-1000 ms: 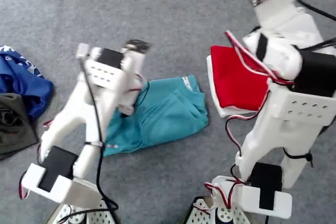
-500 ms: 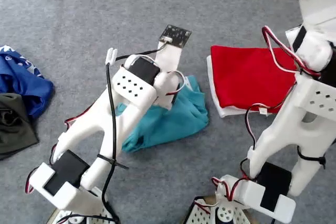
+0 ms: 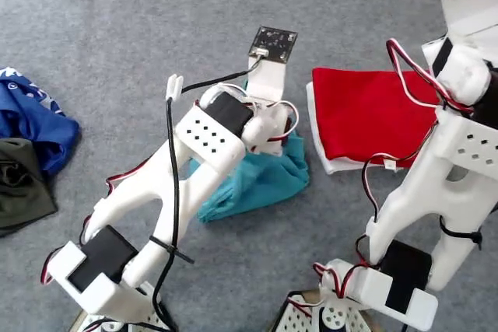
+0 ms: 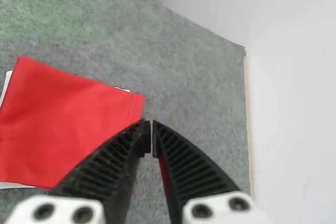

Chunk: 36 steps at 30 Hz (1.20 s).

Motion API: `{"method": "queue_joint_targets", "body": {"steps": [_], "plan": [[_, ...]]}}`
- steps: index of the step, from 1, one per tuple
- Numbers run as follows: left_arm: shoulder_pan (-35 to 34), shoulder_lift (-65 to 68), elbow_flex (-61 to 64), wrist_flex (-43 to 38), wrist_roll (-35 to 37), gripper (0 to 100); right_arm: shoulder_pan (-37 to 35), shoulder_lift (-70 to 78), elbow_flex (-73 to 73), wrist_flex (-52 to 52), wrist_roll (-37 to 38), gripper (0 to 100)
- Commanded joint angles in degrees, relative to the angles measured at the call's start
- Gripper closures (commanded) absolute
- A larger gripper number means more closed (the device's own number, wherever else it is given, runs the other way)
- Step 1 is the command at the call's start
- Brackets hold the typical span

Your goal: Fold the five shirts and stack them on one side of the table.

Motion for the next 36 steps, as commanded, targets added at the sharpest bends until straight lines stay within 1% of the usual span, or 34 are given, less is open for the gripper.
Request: {"method": "queue_joint_targets", "body": {"steps": [1,6,7,9,11,12,13,16,19,22,24,26,27,30,32,34,35,36], "plan": [[0.7,1.1,-1.9,-1.5,0.4,97,-1.0,-2.1,0.0,-0.5,0.3,98.1],[0.6,5.0,-4.3,-1.2,0.4,96,-1.0,-2.0,0.0,-0.5,0.3,98.1],[0.5,5.5,-4.4,-1.2,0.4,94,-1.0,-1.9,0.0,-0.5,0.3,98.1],[0.4,6.1,-4.6,-1.1,1.8,85,-1.0,-1.8,0.0,-0.5,0.3,98.1],[0.2,6.0,-4.4,-1.1,5.7,75,-1.0,-1.6,0.0,-0.5,0.3,98.0],[-0.1,6.0,-4.6,-0.3,7.1,72,-1.1,-1.6,0.0,-0.5,0.3,98.0],[-0.5,5.9,-5.3,1.0,8.0,71,-1.1,-1.6,0.0,-0.5,0.3,98.0],[-2.9,4.2,-11.1,7.8,8.2,71,-1.5,-1.6,0.0,-0.5,0.3,98.0],[-10.7,2.5,-17.9,13.1,8.2,72,-4.0,-1.5,0.7,-0.4,0.3,98.0],[-21.8,2.6,-21.0,15.2,8.2,81,-8.8,-1.5,3.9,-1.4,0.3,98.0],[-27.6,4.1,-18.9,15.1,8.2,89,-14.2,0.0,7.6,-3.3,0.3,98.0],[-31.7,6.9,-13.7,12.5,7.6,95,-21.2,3.1,11.0,-5.2,0.3,98.0],[-33.5,8.5,-10.4,10.2,6.2,97,-24.5,5.4,12.7,-5.9,0.1,98.0],[-40.3,12.8,0.0,1.4,1.5,97,-33.2,14.1,15.8,-6.1,-1.6,98.2],[-44.5,15.6,7.1,-7.5,-1.1,97,-37.5,19.9,16.0,-5.8,-4.6,98.3],[-46.7,17.8,11.7,-17.6,-5.3,97,-40.9,24.4,15.9,-5.8,-5.7,98.3],[-47.0,18.6,12.1,-19.7,-7.7,97,-42.5,25.8,15.5,-5.4,-5.6,98.3],[-47.1,18.6,11.7,-19.9,-9.8,97,-43.9,26.9,15.1,-4.7,-5.5,98.3]]}}
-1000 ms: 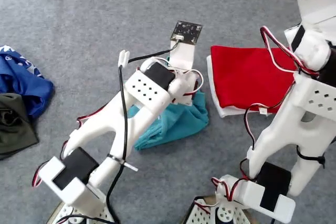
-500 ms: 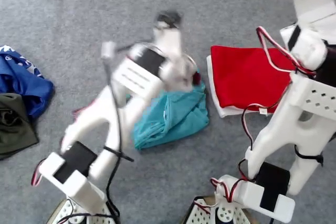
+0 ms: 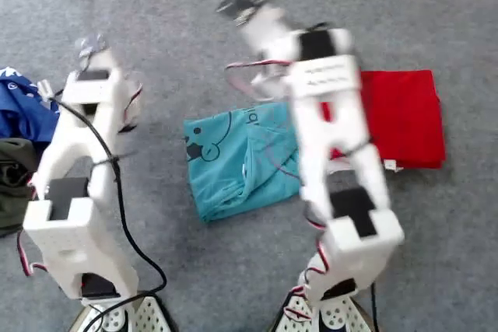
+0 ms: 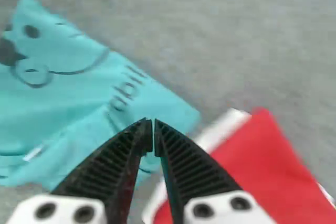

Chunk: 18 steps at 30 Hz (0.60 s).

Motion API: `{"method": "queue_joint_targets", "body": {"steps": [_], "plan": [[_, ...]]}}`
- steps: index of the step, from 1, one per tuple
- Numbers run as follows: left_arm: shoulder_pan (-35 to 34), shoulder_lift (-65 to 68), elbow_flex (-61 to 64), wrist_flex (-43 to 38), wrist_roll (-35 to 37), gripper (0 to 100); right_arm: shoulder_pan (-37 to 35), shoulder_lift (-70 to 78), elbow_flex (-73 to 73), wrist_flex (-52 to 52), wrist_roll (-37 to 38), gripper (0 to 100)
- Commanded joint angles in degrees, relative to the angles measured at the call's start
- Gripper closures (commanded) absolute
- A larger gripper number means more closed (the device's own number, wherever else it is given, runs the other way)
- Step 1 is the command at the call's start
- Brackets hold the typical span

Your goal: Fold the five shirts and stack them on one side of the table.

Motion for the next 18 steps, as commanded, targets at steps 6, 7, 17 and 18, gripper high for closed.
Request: {"method": "queue_joint_targets", "body": {"steps": [6,7,17,18], "plan": [[-1.0,-0.2,-0.6,-5.5,-8.1,97,-9.1,7.5,-5.0,4.3,-1.0,98.3],[-0.9,-0.2,-0.6,-5.5,-8.2,97,-9.2,8.8,-5.0,4.5,-1.1,98.3],[-0.7,-0.2,-0.7,-5.7,-8.2,97,-5.1,15.9,-5.8,4.9,-3.1,98.3],[-0.7,-0.2,-0.7,-5.7,-8.2,97,-4.3,16.0,-5.7,5.7,-2.9,98.3]]}}
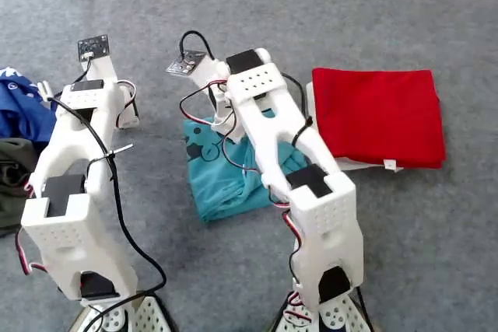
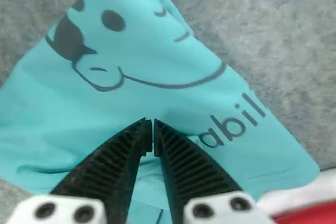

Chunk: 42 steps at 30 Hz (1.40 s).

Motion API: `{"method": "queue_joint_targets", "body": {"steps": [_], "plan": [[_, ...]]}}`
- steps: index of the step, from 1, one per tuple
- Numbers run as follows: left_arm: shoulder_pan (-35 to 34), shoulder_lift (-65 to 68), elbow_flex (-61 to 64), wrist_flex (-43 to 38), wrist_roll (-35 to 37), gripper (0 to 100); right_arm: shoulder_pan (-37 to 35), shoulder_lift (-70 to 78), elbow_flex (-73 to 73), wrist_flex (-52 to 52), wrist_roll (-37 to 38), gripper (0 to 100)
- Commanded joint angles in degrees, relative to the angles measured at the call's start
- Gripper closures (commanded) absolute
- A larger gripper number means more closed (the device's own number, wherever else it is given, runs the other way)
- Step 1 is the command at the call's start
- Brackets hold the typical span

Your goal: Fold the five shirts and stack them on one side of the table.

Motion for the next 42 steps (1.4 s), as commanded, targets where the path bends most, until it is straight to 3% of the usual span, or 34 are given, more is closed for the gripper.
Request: {"method": "queue_joint_targets", "body": {"steps": [1,12,21,27,34,38,42], "plan": [[0.1,-0.8,-1.0,-0.6,-0.4,97,3.4,-0.2,-3.0,2.2,-0.2,98.3],[0.1,-0.7,-1.9,-0.7,-0.5,97,9.9,-0.7,-1.5,15.4,2.2,98.4],[0.1,-0.7,-1.7,-1.8,-0.5,97,15.9,-18.1,22.0,14.4,5.9,98.4],[0.2,-0.7,-1.6,-1.8,-0.5,97,13.5,-30.0,19.7,3.4,5.8,98.1],[0.2,-0.7,-1.5,-1.8,-0.5,97,6.9,-21.0,18.7,-14.9,-0.4,98.1],[0.2,-0.7,-1.5,-1.8,-0.5,97,6.0,-13.1,15.8,-14.9,-0.5,98.3],[0.2,-0.7,-1.5,-1.8,-0.5,97,6.3,-8.1,12.5,-7.0,-0.4,98.3]]}}
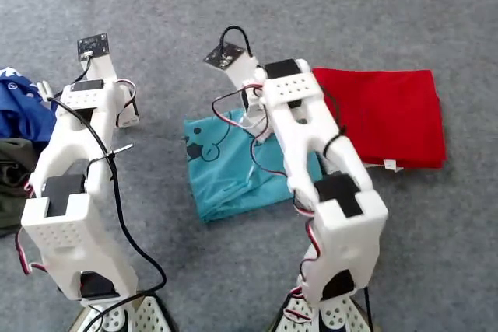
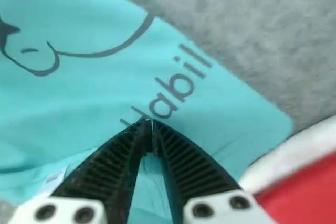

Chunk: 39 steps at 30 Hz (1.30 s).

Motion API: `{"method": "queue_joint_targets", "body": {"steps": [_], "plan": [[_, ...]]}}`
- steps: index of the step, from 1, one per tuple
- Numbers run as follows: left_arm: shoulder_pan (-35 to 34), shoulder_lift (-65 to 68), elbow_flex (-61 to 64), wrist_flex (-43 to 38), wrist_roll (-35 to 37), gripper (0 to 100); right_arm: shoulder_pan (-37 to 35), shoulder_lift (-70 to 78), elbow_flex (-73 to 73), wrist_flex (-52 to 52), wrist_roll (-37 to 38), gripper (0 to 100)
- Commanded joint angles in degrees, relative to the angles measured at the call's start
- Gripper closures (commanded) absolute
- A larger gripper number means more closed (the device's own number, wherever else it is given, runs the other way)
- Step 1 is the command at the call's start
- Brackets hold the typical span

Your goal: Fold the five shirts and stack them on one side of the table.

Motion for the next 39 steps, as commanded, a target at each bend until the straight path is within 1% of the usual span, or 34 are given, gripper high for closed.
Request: {"method": "queue_joint_targets", "body": {"steps": [1,7,10,11,14,17,20,22,24,26,29,33,37,39], "plan": [[0.2,-0.7,-1.5,-0.6,-0.5,97,-0.3,1.9,-5.3,6.9,-0.1,98.3],[0.2,-0.7,-1.5,-0.6,-0.5,97,0.9,2.7,-5.8,20.6,-0.3,98.3],[0.2,-0.7,-1.6,-0.6,-0.5,97,3.4,2.7,-5.7,26.5,-0.2,98.4],[0.2,-0.7,-1.6,-0.6,-0.5,97,4.7,2.5,-4.8,26.8,-0.4,98.4],[0.2,-0.7,-1.6,-0.6,-0.5,97,8.3,-0.8,2.5,26.2,0.0,98.4],[0.2,-0.7,-1.6,-0.6,-0.5,97,10.4,-7.2,10.9,25.0,0.1,98.4],[0.2,-0.7,-1.7,-0.6,-0.5,97,11.2,-15.2,18.9,21.6,0.1,98.4],[0.7,-0.7,-1.7,-0.5,-0.5,97,11.3,-19.6,23.3,17.1,-0.1,98.4],[1.6,-0.7,-1.5,-0.3,-0.5,97,11.3,-23.3,26.2,13.4,-0.2,98.4],[2.9,-0.9,-1.4,0.0,-0.5,97,11.4,-26.2,27.2,12.6,-0.2,98.4],[4.1,-1.5,-3.2,3.7,-0.5,97,11.4,-30.3,27.3,12.7,-0.3,98.4],[5.1,-4.1,-10.9,14.0,-0.5,97,9.5,-35.5,25.4,12.6,-1.0,98.4],[9.5,-7.6,-18.6,21.8,-0.5,97,6.7,-37.0,22.4,11.6,-6.9,98.4],[12.6,-8.5,-20.5,23.9,-0.3,97,6.2,-35.5,23.2,8.7,-9.3,98.4]]}}
